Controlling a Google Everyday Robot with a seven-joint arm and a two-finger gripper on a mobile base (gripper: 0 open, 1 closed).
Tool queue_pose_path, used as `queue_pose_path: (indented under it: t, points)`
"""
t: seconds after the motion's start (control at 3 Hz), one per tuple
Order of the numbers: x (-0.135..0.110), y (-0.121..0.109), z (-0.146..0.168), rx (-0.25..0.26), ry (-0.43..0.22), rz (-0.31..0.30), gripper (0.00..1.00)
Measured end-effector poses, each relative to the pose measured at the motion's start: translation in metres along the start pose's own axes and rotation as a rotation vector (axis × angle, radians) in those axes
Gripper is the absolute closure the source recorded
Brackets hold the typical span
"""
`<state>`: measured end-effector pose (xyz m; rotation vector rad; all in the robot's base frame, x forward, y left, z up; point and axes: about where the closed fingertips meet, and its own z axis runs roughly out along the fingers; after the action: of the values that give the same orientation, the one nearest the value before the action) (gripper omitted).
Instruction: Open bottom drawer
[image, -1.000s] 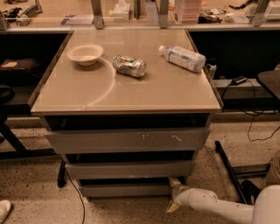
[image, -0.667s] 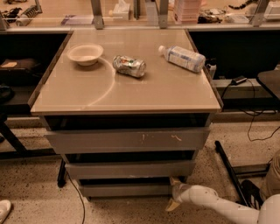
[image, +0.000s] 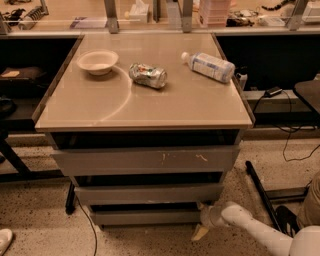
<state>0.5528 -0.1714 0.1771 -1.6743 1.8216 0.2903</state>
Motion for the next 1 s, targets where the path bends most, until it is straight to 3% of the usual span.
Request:
queue_pose_path:
  t: [1.0]
  points:
    - [0.004,0.01,0.019,-0.073,-0.005,0.036,0.0]
